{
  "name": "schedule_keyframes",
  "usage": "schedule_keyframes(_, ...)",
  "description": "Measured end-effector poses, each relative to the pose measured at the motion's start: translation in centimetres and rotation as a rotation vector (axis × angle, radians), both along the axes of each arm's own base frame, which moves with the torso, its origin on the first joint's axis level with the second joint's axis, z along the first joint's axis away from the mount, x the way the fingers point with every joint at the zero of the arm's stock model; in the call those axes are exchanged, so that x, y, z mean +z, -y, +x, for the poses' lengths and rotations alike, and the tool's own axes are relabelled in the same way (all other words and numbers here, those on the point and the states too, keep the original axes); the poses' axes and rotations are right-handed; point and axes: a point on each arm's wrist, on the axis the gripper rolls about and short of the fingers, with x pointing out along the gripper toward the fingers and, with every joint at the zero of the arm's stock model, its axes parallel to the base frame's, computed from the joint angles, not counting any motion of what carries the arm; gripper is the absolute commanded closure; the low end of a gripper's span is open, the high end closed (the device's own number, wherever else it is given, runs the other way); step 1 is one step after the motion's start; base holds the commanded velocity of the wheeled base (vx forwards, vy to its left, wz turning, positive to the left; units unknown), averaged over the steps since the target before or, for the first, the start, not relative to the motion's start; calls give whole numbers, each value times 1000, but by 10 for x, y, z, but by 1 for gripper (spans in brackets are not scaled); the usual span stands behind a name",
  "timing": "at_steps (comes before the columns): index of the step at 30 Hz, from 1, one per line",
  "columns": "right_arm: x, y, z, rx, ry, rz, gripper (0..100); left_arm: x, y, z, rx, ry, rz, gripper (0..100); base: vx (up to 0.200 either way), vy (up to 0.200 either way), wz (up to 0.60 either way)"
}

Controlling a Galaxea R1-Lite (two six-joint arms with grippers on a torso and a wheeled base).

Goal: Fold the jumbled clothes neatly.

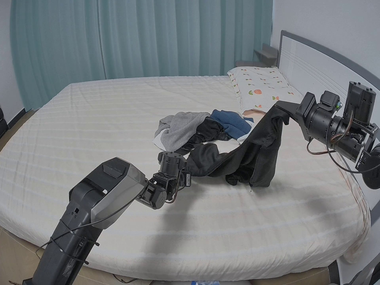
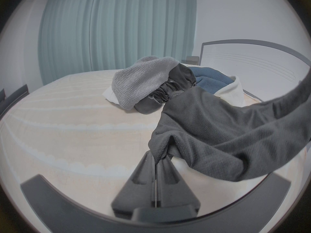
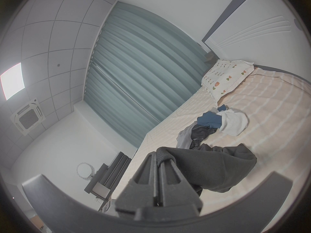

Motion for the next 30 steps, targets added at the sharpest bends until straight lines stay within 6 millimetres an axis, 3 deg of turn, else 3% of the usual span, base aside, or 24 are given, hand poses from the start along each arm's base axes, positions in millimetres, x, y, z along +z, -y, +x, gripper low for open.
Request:
schedule_keyframes(3,-3,-1,2,-1,-9,-4,100,4,-1,-2,22,-8,-38,100,0,0,0)
schedule_keyframes(6,-6,-1,4,-2,-16,-9,100,21,-2,-8,44,-12,-91,100,0,0,0)
schedule_keyframes(16,-6,-2,11,-4,9,-64,100,116,-26,-62,26,-14,-198,100,0,0,0)
schedule_keyframes(21,10,-2,19,-17,80,-81,100,166,-42,-95,-10,24,-255,100,0,0,0)
schedule_keyframes(25,36,2,27,-41,175,-68,100,203,-58,-128,-55,55,-335,100,0,0,0)
schedule_keyframes(30,40,5,29,-40,186,-69,100,220,-69,-150,-61,67,-396,100,0,0,0)
